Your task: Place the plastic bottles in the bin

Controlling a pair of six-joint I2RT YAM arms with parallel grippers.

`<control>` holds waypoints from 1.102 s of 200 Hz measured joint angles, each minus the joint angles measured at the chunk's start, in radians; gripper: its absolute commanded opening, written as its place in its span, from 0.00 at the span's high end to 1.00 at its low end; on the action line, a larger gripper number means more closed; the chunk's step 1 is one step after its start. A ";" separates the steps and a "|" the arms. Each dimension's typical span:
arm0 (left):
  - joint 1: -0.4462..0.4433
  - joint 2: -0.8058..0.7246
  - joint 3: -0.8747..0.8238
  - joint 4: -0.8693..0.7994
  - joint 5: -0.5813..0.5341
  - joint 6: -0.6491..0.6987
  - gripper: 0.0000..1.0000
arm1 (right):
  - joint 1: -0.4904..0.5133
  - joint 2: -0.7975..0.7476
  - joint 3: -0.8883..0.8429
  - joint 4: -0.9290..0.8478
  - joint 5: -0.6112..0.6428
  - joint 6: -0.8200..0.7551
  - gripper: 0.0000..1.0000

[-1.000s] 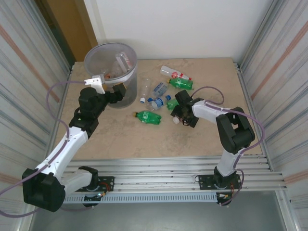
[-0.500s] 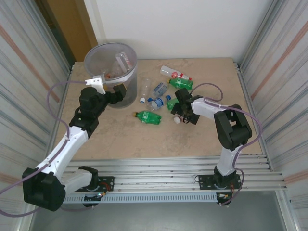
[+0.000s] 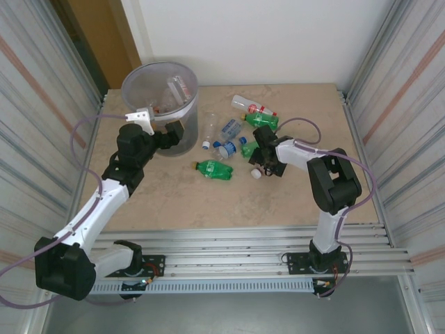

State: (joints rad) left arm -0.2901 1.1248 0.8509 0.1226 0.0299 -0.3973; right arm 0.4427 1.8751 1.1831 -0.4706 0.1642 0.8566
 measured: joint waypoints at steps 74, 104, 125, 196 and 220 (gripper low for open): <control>0.000 0.005 0.000 0.000 0.000 -0.003 0.01 | 0.000 -0.044 -0.062 0.028 0.007 -0.013 0.45; 0.000 0.005 0.000 -0.001 0.000 -0.011 0.01 | 0.000 -0.082 -0.094 0.005 0.022 -0.031 0.48; 0.000 0.005 0.003 -0.011 0.006 -0.021 0.01 | 0.006 -0.138 -0.118 -0.006 0.051 -0.049 0.49; -0.016 0.005 0.062 -0.048 0.081 -0.053 0.01 | 0.112 -0.416 -0.190 0.042 0.192 -0.167 0.52; -0.061 0.021 0.109 -0.058 0.101 -0.052 0.01 | 0.153 -0.500 -0.230 0.114 0.211 -0.238 0.53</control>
State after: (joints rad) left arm -0.3508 1.1461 0.9596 0.0650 0.1314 -0.4492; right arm 0.5961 1.3746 0.9531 -0.3561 0.3748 0.6182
